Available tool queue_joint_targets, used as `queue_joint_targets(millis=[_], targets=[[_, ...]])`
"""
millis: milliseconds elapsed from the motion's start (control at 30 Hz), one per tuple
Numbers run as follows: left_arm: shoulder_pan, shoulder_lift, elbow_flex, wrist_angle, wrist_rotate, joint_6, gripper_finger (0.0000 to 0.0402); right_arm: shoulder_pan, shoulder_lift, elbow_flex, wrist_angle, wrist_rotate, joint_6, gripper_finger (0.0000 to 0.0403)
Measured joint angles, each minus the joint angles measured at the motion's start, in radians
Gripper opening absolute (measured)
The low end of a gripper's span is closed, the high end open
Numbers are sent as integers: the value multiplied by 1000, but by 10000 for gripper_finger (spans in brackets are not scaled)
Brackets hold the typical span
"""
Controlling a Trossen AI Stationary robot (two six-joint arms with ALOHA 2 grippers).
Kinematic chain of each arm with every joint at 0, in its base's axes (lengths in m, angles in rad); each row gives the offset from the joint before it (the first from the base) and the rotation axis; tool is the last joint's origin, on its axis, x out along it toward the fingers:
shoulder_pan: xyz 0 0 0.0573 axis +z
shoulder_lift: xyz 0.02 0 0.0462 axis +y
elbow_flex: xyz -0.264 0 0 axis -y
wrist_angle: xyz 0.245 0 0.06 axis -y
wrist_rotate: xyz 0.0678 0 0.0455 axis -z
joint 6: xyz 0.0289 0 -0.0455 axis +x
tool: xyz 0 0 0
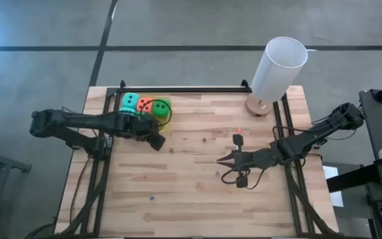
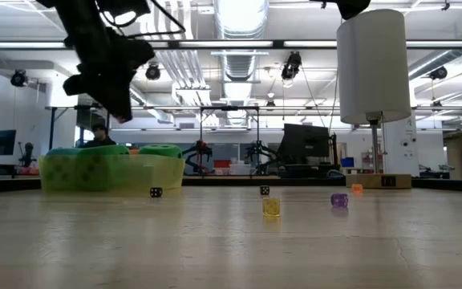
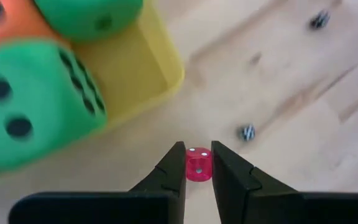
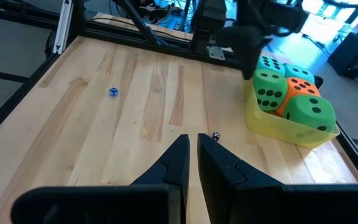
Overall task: Pick & Place Dice
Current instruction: Put the red small die into the yellow container
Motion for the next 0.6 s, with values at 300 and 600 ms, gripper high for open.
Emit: queue_joint_targets(millis=[300,600], targets=[[104,8,-35,85,-110,111,54,0,0,0,0,0,0,28],[189,11,-55,135,-138,176,54,0,0,0,0,0,0,28]])
